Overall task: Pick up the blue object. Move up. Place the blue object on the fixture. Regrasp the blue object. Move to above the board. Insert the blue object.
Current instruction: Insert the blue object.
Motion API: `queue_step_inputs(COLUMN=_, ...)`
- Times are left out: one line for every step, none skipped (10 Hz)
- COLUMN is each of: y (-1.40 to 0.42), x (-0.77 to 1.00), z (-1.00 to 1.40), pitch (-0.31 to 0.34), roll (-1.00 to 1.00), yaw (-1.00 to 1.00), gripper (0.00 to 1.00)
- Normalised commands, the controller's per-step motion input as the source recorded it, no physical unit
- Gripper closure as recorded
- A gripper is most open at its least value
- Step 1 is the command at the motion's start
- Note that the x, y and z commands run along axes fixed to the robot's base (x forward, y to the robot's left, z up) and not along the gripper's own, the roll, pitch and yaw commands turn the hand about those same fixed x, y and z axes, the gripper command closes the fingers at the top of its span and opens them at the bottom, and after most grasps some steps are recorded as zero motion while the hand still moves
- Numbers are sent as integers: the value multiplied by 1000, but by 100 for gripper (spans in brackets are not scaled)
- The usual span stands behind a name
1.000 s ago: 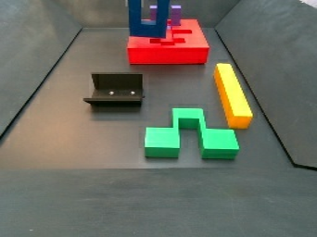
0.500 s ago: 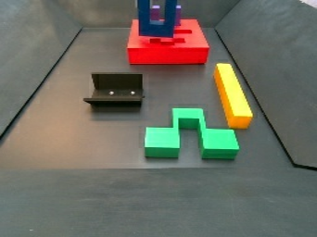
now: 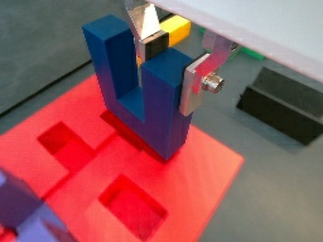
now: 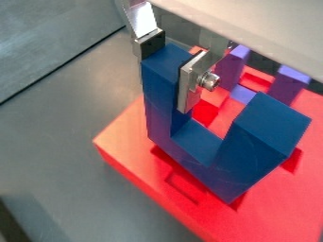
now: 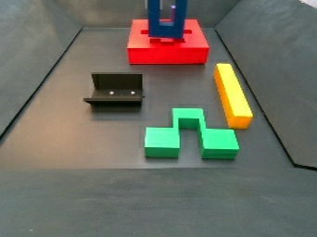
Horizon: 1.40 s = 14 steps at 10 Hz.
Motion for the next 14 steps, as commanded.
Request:
queue_step_inputs(y=149, x=-326, z=0, pitch=-171, roll=-110, yaw=51, gripper=100)
queue_step_inputs(y=117, x=-126, z=0, pitch=-136, roll=-109, yaw=117, gripper=100)
queue_step_inputs(y=120, x=0, z=0, pitch=-77, roll=-80, yaw=191, gripper=100)
queue_step_inputs(y=117, x=140, z=0, pitch=-14, roll=-49, yaw=294, gripper=100)
queue_step_inputs(y=63, x=180, z=-17, pitch=0, roll=-3, yaw=331, gripper=100)
queue_step_inputs(y=0, x=237, z=-43, pitch=0, roll=0, yaw=366, gripper=100)
queue_step_inputs(y=-20, x=206, z=-80, pitch=24, roll=44, yaw=329, gripper=100)
queue_step_inputs(y=-129, x=137, z=-120, pitch=7, roll=87, yaw=263, gripper=100)
queue_step_inputs(y=-169, x=137, z=-106, pitch=26, roll=110, yaw=194, gripper=100)
queue_step_inputs(y=-251, x=86, z=-129, pitch=53, roll=153, yaw=66, gripper=100)
queue_step_inputs(y=-234, x=26, z=-126, pitch=81, roll=176, yaw=0, gripper=100)
queue_step_inputs(y=-129, x=0, z=-117, pitch=109, roll=163, yaw=-71, gripper=100)
queue_step_inputs(y=0, x=-29, z=-114, pitch=121, roll=123, yaw=-237, gripper=100)
queue_step_inputs(y=0, x=-40, z=-106, pitch=137, roll=113, yaw=-260, gripper=100)
